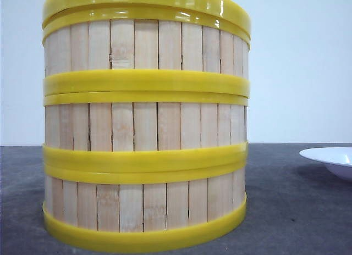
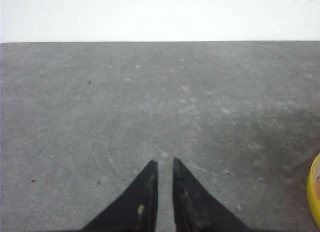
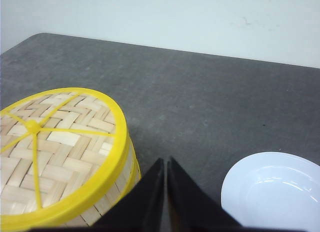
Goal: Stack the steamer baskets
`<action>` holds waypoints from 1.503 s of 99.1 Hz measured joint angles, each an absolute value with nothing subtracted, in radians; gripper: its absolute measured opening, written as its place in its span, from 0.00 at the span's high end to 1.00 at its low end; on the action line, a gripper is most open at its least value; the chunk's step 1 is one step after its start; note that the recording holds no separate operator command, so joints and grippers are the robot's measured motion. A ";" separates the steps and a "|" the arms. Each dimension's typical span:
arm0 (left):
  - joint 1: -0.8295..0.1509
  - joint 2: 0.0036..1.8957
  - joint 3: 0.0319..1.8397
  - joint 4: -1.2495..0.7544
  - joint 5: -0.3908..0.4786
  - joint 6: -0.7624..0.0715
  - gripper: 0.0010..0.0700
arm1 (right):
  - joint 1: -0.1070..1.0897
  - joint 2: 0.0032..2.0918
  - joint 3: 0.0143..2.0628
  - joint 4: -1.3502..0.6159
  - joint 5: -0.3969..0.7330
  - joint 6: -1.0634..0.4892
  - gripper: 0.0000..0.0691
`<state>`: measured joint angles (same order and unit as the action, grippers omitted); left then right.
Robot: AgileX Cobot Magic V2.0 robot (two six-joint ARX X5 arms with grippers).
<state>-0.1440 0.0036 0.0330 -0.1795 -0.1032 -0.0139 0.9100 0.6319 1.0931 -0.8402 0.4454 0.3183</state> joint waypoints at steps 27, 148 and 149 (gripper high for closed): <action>-0.144 0.004 0.033 -0.179 -0.103 -0.014 0.97 | 0.854 0.636 1.093 -0.775 0.561 0.216 0.99; -0.144 0.004 0.033 -0.179 -0.103 -0.014 0.97 | -0.027 0.169 0.167 -0.117 -0.027 -0.069 0.99; -0.144 0.004 0.033 -0.179 -0.103 -0.014 0.97 | -0.027 0.163 0.161 -0.116 -0.027 -0.069 0.99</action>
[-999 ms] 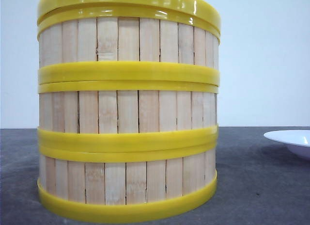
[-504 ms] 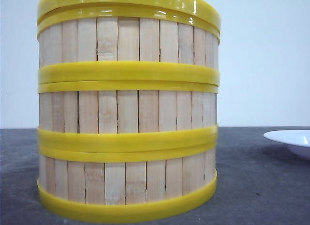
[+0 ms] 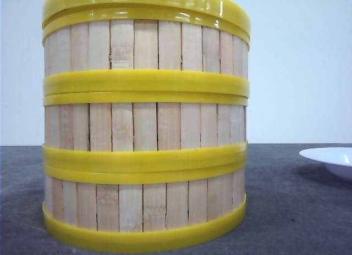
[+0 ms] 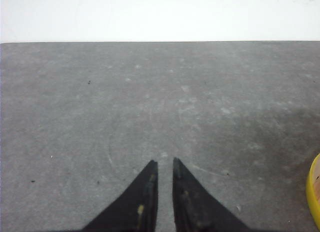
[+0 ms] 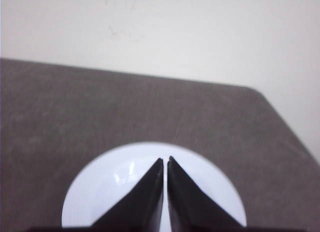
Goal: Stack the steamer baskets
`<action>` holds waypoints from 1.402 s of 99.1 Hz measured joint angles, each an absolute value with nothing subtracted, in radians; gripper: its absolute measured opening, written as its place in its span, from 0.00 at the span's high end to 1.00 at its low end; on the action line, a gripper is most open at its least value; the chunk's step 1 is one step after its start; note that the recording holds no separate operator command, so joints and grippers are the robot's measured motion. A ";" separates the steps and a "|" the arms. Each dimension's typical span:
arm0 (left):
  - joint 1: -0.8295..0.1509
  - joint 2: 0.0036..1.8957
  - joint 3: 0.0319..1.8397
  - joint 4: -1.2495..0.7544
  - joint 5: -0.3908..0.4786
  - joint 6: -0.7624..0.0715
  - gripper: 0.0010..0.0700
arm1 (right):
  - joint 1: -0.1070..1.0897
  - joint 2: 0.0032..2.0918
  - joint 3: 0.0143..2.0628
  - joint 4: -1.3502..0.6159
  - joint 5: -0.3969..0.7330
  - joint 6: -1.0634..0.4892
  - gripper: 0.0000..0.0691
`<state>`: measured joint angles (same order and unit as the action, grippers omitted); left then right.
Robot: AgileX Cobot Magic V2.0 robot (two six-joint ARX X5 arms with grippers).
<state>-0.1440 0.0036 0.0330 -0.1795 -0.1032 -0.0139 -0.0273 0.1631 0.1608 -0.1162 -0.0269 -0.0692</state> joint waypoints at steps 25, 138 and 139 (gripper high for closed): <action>-0.144 0.004 0.033 -0.179 -0.103 -0.014 0.97 | -0.034 0.069 0.035 -0.116 -0.027 -0.043 0.99; -0.144 0.004 0.033 -0.180 -0.103 -0.014 0.97 | -0.035 0.004 0.014 -0.168 -0.026 -0.029 0.99; -0.144 0.004 0.033 -0.180 -0.103 -0.014 0.97 | -0.035 0.004 0.014 -0.168 -0.026 -0.029 0.99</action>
